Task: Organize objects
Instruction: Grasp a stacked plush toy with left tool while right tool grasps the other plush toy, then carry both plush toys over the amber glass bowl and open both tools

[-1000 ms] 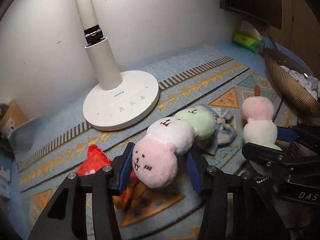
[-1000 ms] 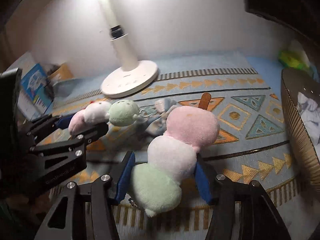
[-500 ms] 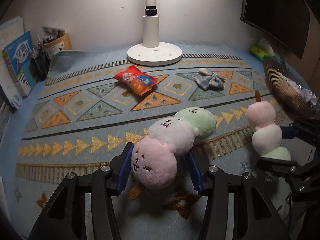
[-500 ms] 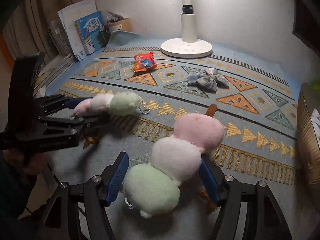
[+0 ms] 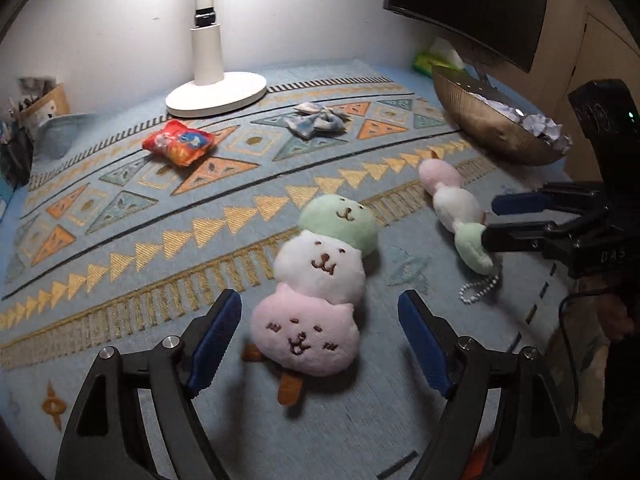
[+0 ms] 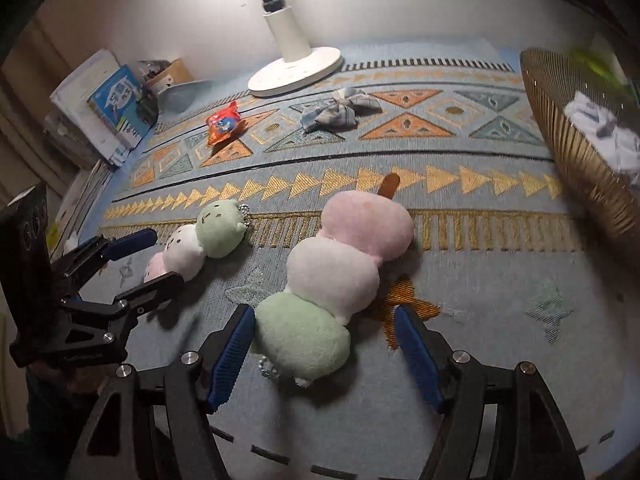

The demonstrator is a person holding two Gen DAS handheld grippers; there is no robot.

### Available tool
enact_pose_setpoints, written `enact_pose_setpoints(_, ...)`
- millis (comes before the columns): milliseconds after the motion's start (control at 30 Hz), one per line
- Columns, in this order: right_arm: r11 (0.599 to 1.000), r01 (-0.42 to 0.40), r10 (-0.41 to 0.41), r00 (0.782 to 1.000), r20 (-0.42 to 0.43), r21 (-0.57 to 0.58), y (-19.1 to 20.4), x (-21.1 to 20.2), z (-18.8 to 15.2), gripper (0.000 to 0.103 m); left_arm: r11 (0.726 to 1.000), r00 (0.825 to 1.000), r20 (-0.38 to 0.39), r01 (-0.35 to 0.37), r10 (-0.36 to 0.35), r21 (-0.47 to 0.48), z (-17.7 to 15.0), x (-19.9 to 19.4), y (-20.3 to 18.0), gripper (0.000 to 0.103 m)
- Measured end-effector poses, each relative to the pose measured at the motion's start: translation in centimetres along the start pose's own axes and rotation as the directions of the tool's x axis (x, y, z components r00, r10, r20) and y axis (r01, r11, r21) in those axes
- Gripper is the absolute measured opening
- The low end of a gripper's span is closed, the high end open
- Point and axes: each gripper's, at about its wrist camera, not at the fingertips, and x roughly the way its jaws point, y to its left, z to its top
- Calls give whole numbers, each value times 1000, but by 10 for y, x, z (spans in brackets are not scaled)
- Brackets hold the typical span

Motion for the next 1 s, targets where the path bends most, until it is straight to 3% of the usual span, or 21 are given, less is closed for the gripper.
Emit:
enact_pose_setpoints(133,997,-16,13,999,47,75,7,9,2,77,1000,1000,-26,14,-15,-22,8,14,15,80)
enact_pose_setpoints(233,994,37,-45,996,73,102,17,11,3,82,993,993,-41,113,-114,-24,9,24,20,80)
enact_pose_setpoints(400,983,128,-142,984,105,131,26,14,1,82,992,992,-16,123,-124,-17,10,26,19,80)
enact_pose_setpoints(500,979,189,-196,975,104,77,33,18,2,81,997,998,-6,70,-70,15,8,25,13,64)
enact_pose_setpoints(567,973,220,-226,968,108,64,33,18,2,67,996,996,6,88,-88,21,7,22,11,50)
enact_pose_setpoints(633,964,261,-265,957,118,46,32,16,1,53,997,997,12,76,-76,20,5,21,8,48)
enact_pose_setpoints(767,985,162,-170,975,144,65,21,0,-1,49,997,997,32,72,-72,23,5,16,1,44)
enact_pose_setpoints(933,986,140,-157,957,243,86,3,-48,5,49,986,984,77,164,-161,-34,16,-1,-2,44)
enact_pose_setpoints(1000,988,112,-139,951,275,109,-7,-69,9,49,987,983,96,157,-153,-31,25,-10,-7,44)
